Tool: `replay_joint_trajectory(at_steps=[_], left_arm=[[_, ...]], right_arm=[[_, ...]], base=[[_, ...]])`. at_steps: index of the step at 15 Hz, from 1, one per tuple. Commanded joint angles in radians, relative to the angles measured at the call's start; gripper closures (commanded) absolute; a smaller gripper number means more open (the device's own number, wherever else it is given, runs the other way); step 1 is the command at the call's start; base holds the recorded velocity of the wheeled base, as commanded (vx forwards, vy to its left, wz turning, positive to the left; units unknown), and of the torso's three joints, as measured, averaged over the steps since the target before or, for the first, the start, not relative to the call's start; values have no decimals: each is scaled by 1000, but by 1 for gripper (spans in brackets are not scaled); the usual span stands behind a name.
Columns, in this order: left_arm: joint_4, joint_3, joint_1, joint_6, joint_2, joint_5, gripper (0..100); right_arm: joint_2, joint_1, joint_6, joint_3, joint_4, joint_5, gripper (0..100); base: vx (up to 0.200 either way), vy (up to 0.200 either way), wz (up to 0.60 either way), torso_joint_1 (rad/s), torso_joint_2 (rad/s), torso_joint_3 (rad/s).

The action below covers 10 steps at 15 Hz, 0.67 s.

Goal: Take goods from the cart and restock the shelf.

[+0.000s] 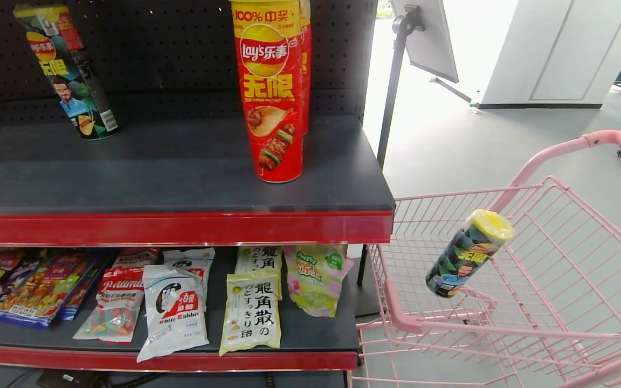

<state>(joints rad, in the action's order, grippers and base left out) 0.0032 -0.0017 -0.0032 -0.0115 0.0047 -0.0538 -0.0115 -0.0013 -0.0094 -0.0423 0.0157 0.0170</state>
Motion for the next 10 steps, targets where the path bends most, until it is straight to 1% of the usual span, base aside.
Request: replay_joint_trajectory(at_steps=[1,2,3,4,5,6,7,8,9,10], left_arm=[[0,0,0,-1,1,0,0],[0,0,0,-1,1,0,0],[0,0,0,-1,1,0,0],[0,0,0,-1,1,0,0],[0,0,0,-1,1,0,0],[0,0,0,-1,1,0,0],[0,0,0,-1,1,0,0],[0,0,0,-1,1,0,0],[0,0,0,-1,1,0,0],[0,0,0,-1,1,0,0]], right_arm=[[-466,50,-3,-510,36,15,0],[-671,92,14,-794,38,18,0],[-849,98,15,-992,43,26,0],[-1006,90,5,-1134,44,75,0],[-1141,20,-66,-1212,47,236,0],[-1245,-106,-181,-1242,55,385,0],[-1315,-198,-281,-1245,93,498,0],[-1466,-298,-432,-1252,225,699,0],[-1555,-306,-486,-1255,305,807,0],[-1627,-307,-563,-1251,343,874,0]], base=[[0,0,0,0,0,0],[0,0,0,0,0,0],[0,0,0,0,0,0],[0,0,0,0,0,0],[0,0,0,0,0,0],[0,0,0,0,0,0],[0,0,0,0,0,0],[0,0,0,0,0,0],[0,0,0,0,0,0],[0,0,0,0,0,0]])
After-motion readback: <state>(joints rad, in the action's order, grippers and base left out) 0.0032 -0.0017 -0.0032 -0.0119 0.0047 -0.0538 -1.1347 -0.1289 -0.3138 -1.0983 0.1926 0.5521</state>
